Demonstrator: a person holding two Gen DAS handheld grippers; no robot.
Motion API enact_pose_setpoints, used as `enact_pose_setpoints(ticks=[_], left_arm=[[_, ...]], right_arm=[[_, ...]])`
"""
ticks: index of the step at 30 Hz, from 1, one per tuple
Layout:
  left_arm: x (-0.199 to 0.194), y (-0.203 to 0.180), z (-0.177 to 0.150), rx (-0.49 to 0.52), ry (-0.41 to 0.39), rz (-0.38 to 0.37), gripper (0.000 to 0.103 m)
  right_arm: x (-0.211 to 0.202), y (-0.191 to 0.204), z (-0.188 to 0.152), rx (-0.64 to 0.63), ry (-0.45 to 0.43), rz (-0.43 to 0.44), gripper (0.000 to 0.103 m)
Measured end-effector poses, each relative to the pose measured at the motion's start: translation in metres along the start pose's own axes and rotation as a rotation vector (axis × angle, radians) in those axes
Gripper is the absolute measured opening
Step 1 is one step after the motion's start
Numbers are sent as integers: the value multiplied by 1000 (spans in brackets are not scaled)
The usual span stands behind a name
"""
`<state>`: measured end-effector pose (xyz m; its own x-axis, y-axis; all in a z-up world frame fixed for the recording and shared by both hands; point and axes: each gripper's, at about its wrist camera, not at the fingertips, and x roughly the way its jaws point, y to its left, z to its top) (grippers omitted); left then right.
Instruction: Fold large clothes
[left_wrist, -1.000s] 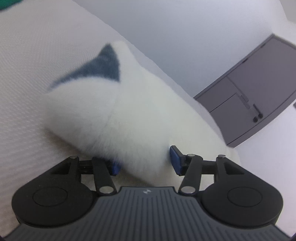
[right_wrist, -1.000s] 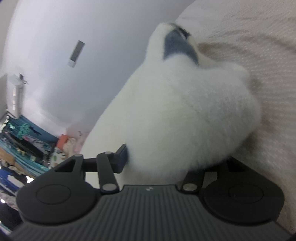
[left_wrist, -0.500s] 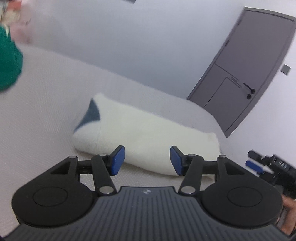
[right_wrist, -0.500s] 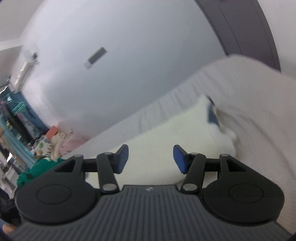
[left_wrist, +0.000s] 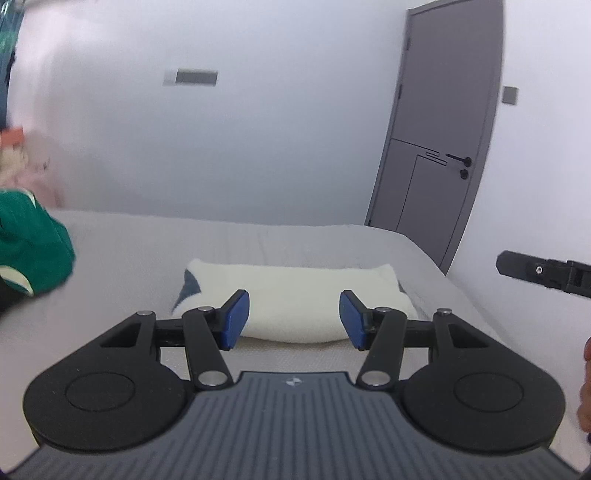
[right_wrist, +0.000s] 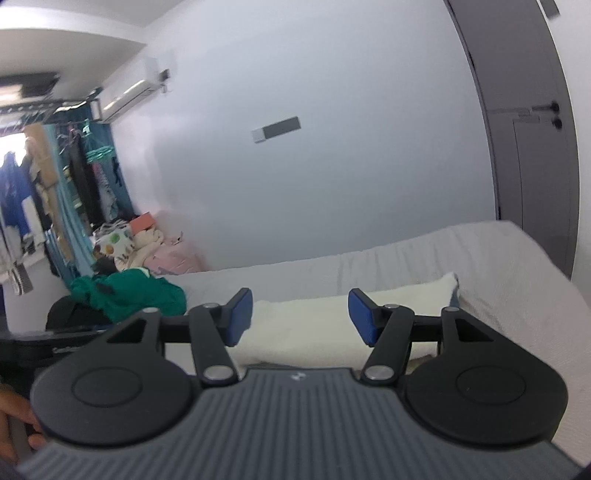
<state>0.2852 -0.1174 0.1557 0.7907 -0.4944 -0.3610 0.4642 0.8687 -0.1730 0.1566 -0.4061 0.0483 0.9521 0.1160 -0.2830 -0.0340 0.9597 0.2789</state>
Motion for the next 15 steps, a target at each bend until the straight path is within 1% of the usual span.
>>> enact_pose_setpoints(ticks=[2,4,6,8,11,15], left_arm=[[-18,-11,-9,35,-17,9,60],[-32,-19,-19,60,-27,4,62],[-46,-21,-32,53,-37,-1,62],[-56,-23,-45,46,-46,-5,63],[-63,-19,-63,23,-47,-12,63],[-64,-20,-79,37,-45,4,63]], right_arm=[[-15,12,-8,-40,-9,-11,64],[-25,20,-18,-61,1,-12,64],[-30,25,-29,-67,22,-23,64],[-38,28,-41,-59,38,-10,64],[-43,32,-56,-61,49,-14,64],[-46,41,-74,-88,45,-36,64]])
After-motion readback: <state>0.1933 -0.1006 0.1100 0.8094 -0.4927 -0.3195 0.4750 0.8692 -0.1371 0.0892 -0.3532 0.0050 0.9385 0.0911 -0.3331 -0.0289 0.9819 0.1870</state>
